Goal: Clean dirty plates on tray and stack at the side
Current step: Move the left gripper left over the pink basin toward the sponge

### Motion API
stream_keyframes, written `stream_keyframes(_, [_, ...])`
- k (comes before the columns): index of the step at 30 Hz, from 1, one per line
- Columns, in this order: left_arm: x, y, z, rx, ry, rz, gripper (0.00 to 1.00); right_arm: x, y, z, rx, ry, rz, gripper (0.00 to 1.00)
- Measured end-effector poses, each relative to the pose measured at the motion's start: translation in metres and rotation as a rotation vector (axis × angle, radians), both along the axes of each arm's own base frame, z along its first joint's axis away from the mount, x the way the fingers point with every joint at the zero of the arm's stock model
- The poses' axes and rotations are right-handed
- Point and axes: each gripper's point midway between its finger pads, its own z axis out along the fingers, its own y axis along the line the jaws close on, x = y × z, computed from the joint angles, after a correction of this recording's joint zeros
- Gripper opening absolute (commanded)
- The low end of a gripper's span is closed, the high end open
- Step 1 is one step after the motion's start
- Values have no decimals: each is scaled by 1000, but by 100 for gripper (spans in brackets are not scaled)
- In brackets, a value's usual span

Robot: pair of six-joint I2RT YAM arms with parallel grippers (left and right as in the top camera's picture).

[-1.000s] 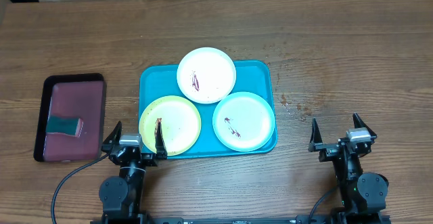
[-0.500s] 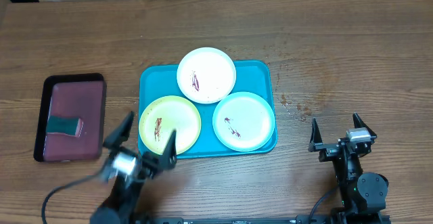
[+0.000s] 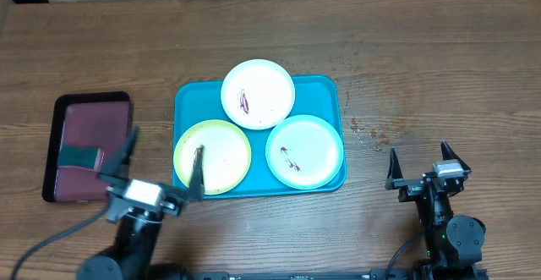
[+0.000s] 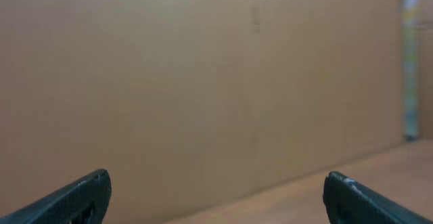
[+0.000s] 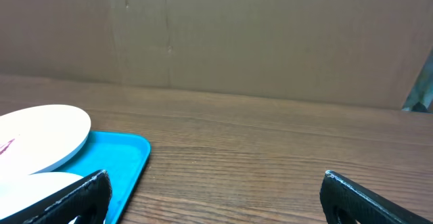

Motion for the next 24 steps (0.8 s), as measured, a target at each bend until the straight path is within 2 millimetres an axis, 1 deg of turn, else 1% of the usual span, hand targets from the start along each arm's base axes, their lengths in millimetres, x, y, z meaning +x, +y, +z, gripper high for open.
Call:
stream_keyframes(2, [10, 11, 5, 5, 120, 70, 100, 0, 0, 0, 0, 2, 0, 100])
stream_keyframes(3, [19, 20, 8, 6, 197, 119, 100, 0, 0, 0, 0, 1, 0, 100])
stream_keyframes(5, [35, 32, -5, 15, 390, 192, 100, 0, 0, 0, -1, 2, 0, 100])
stream_keyframes(7, [51, 41, -12, 33, 543, 241, 100, 0, 0, 0, 0, 1, 0, 100])
stream_keyframes(9, [70, 47, -21, 50, 689, 266, 100, 0, 0, 0, 0, 0, 0, 100])
stream_keyframes(11, [85, 47, -29, 62, 784, 264, 100, 0, 0, 0, 0, 1, 0, 100])
stream_keyframes(13, [98, 45, -46, 70, 893, 241, 100, 0, 0, 0, 0, 1, 0, 100])
stream_keyframes(14, [102, 43, -53, 72, 927, 231, 100, 0, 0, 0, 0, 0, 0, 100])
stream_keyframes(16, [109, 41, -73, 68, 1014, 213, 99, 0, 0, 0, 0, 1, 0, 100])
stream_keyframes(19, [120, 45, -102, -6, 1129, 251, 100, 0, 0, 0, 0, 1, 0, 100])
stream_keyframes(21, [125, 58, -116, -80, 1186, 331, 100, 0, 0, 0, 0, 1, 0, 100])
stream_keyframes(23, [128, 79, -126, -176, 1218, 435, 100, 0, 0, 0, 0, 1, 0, 100])
stream_keyframes(24, [128, 93, -129, -238, 1227, 494, 100, 0, 0, 0, 0, 2, 0, 100])
